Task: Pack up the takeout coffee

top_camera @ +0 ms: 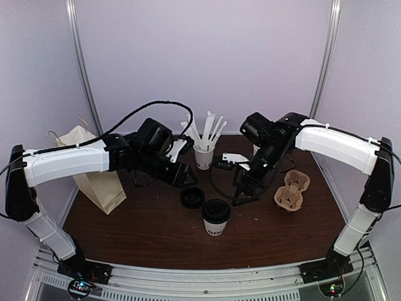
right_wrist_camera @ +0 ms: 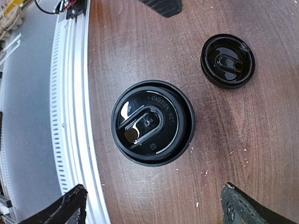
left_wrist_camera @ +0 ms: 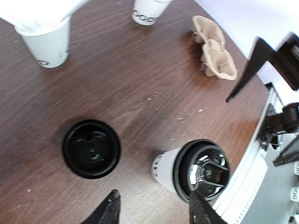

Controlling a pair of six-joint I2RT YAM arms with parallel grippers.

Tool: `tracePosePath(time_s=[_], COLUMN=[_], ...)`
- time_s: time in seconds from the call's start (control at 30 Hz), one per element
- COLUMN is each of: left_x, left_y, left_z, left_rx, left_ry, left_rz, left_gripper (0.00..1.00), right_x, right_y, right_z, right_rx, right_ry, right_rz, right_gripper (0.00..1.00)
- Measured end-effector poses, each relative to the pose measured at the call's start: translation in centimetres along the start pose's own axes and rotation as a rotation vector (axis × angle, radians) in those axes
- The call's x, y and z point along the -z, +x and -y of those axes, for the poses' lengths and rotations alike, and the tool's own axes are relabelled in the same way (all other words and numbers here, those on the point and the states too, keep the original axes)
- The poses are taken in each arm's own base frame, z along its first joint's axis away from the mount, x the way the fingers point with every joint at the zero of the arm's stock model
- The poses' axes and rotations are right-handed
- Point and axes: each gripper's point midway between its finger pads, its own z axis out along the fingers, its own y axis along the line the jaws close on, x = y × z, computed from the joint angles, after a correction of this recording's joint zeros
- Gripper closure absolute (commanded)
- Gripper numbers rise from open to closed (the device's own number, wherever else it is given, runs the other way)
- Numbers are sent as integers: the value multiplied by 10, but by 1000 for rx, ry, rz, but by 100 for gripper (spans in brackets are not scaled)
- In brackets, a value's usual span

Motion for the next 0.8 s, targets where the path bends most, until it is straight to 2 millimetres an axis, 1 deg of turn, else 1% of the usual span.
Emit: tracePosePath(time_s=[0.07, 0.2, 0.33, 0.43, 0.57, 0.63, 0.73, 0.8], left_x=[3, 10, 18, 21, 20, 20, 20, 19], left_y=[0, -1, 4, 7, 12, 13, 14, 14], left_z=[-6, -19, -29, -34, -38, -39, -40, -41], left_rx=[5, 32, 56, 67, 77, 81, 83, 84], left_ry=[-36, -101, -143, -159, -172, -175, -178, -178], left_rz=[4, 24, 38, 39, 31, 28, 26, 25], left_gripper=[46, 45, 45, 45, 45, 45, 45, 45], right_x=[-6, -26, -46, -57, -68, -70, -72, -73], right_y=[-3, -8, -15, -16, -15, -15, -14, -14], right_z=[-2, -9, -12, -8, -4, -3, -3, -4], right_rx=[49, 148, 199, 210, 220, 229, 241, 249], right_ry=[22, 63, 78, 90, 102, 108, 116, 121], right_rz=[-23, -83, -123, -150, -184, -192, -203, -208], right_gripper=[0, 1, 1, 2, 8, 10, 16, 17])
